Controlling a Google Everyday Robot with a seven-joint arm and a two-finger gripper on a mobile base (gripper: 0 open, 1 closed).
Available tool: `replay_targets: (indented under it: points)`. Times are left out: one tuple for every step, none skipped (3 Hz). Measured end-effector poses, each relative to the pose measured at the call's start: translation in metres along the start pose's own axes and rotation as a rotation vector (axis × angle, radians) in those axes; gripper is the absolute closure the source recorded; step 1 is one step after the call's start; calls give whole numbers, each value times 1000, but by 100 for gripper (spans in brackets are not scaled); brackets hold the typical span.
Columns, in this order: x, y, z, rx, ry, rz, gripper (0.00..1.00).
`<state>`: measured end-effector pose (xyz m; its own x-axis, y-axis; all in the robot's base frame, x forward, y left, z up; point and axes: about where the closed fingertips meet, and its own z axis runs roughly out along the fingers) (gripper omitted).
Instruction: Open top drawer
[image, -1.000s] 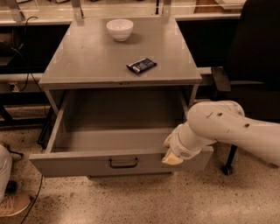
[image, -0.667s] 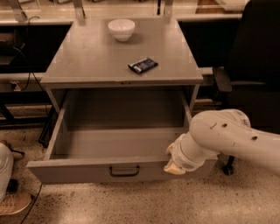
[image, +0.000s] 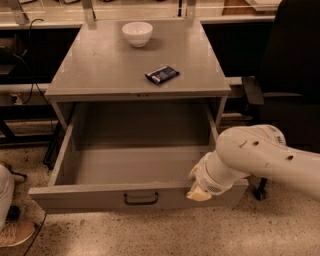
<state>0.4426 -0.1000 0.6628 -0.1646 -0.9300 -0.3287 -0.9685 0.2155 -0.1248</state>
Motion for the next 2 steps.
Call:
replay_targets:
  points:
    - [0,0,-1,1,1,-2,62]
    - [-1,1,-1,2,2,-4,39]
